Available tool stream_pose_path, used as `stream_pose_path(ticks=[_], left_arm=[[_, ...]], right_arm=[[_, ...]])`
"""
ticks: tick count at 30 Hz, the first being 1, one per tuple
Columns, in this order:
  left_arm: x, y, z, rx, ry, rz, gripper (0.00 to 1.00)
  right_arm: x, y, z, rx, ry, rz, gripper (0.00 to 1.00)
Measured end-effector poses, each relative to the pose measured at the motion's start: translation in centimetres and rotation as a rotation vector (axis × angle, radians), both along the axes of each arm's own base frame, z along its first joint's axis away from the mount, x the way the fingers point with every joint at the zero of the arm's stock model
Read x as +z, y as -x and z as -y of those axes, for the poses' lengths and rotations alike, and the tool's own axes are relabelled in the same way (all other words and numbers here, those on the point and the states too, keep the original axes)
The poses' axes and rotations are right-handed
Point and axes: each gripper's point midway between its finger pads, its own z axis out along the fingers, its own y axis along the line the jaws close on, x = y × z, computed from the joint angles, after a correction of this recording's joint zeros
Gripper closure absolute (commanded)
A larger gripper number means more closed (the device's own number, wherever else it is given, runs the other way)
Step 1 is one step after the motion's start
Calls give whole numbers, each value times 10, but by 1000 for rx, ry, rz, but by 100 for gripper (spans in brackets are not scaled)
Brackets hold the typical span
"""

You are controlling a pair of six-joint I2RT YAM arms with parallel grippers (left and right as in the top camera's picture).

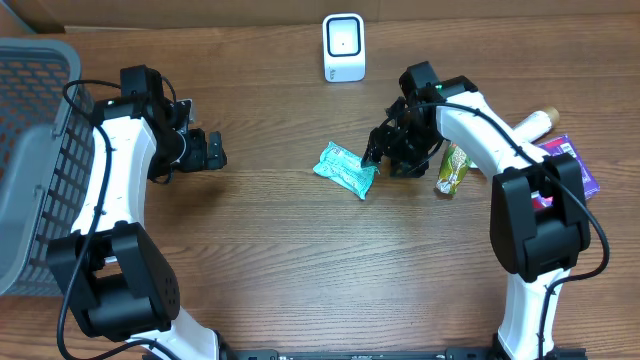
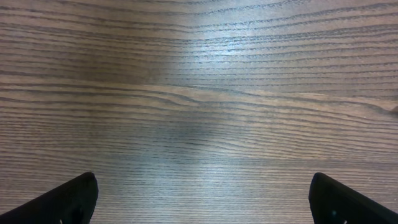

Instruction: Scan the item barcode

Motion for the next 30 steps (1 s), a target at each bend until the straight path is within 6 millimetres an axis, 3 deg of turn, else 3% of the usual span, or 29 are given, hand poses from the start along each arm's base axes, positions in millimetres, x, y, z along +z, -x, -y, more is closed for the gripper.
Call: stream_pose_path(ticks=[6,12,20,28,30], left_arm=[[0,0,0,0,0,0,0],[0,0,0,0,0,0,0],[0,0,0,0,0,0,1],[0,0,0,0,0,0,1],[0,0,0,0,0,0,1]], right_arm=[[-6,7,-21,-74,24,-38,31],[-37,15,-31,-173,72,-50,35],[-38,-2,-38,-233,8,23,41],[-42,-16,-41,-232,-19,115,70],[-43,-19,-40,-228,-17,135,94]])
